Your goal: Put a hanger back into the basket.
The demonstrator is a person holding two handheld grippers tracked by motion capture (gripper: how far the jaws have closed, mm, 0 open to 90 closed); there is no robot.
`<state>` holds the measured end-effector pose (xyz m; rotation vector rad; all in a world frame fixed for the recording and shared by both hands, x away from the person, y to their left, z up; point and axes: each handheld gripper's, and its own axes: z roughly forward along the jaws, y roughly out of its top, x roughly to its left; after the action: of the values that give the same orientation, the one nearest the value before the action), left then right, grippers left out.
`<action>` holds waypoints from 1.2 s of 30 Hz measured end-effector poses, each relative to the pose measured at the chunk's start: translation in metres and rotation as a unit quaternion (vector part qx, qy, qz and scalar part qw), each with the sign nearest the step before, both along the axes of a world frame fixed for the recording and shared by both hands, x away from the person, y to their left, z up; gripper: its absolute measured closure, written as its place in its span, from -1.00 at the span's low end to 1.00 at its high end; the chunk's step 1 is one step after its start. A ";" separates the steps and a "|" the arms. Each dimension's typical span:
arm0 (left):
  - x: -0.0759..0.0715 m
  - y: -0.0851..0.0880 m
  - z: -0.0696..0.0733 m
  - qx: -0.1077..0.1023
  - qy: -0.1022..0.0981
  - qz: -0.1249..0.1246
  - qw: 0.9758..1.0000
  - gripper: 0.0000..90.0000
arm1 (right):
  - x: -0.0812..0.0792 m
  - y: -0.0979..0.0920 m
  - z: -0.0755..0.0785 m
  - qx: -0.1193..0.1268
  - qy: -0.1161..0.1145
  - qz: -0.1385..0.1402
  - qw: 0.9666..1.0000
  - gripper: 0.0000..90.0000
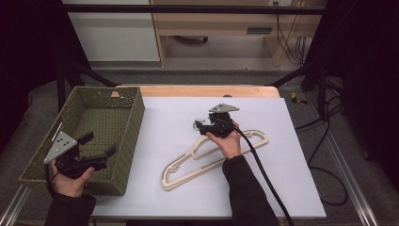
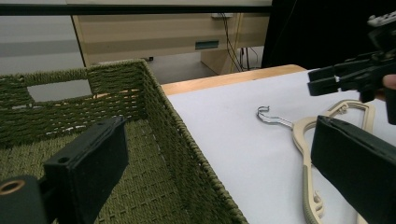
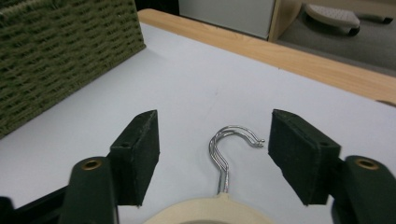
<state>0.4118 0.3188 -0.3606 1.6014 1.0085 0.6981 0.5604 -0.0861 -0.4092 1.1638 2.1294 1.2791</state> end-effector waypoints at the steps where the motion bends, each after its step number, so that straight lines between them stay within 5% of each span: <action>1: 0.000 0.000 0.000 0.000 0.000 0.000 1.000 -0.91 | 0.004 0.001 -0.004 -0.001 0.010 -0.002 1.000 -0.12; 15: 0.001 -0.001 -0.001 0.005 0.001 0.000 1.000 -0.90 | 0.029 0.007 -0.045 -0.035 0.074 -0.013 0.997 0.36; 26: 0.001 -0.005 -0.002 0.008 0.003 -0.003 1.000 -0.90 | 0.038 0.015 -0.064 -0.064 0.094 -0.011 0.993 0.80; 36: 0.000 -0.011 -0.001 0.011 0.003 -0.010 1.000 -0.89 | 0.039 0.014 -0.062 -0.033 0.120 -0.020 0.992 0.95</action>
<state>0.4117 0.3076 -0.3614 1.6304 0.9906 0.6933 0.5990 -0.0725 -0.4711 1.3849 2.2852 1.0897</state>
